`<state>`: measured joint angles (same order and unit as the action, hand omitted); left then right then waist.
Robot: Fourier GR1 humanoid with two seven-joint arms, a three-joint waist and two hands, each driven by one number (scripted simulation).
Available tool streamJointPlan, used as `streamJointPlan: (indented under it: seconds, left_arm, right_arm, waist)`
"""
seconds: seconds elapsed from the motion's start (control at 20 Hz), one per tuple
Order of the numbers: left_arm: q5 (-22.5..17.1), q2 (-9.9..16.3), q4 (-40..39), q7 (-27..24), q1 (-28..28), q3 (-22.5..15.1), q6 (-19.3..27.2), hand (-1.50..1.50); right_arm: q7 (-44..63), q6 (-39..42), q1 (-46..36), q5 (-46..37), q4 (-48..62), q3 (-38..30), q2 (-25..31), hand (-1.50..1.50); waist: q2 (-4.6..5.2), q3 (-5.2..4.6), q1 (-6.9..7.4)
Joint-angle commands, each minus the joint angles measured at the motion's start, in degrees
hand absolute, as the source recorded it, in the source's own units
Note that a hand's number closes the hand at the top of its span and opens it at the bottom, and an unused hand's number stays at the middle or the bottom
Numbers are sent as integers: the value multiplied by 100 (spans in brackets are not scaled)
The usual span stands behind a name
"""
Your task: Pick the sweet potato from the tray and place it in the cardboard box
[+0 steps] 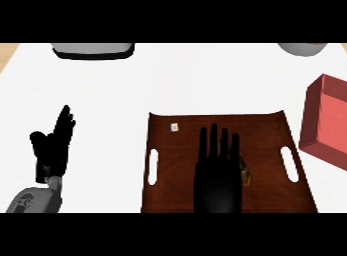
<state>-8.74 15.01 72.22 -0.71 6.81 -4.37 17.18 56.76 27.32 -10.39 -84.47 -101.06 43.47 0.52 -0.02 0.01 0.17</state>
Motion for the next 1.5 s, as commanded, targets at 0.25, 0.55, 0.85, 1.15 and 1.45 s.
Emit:
streamJointPlan:
  seconds: [0.25,0.55,0.85,1.15,1.45]
  left_arm:
    - [86,-15,368,18,-296,76,-151,0]
    - [217,-133,468,338,-201,119,-117,0]
    - [275,-131,-41,-72,-147,441,-359,0]
    - [600,-456,614,504,-137,175,-72,0]
    - [661,-398,651,314,-448,407,-389,0]
  right_arm:
    - [228,-13,-151,-14,417,-476,132,-150]
    - [172,446,182,-284,9,-437,63,-150]
    - [-46,110,-170,-299,719,-751,-49,-150]
    - [-241,-462,-548,-67,1498,-1073,-46,-150]
    - [-649,-713,-212,-337,1474,-1196,-50,-150]
  waist:
    - [-4,-1,-4]
    - [-7,-1,-23]
    - [1,-2,-12]
    - [2,0,11]
    - [-1,-1,2]
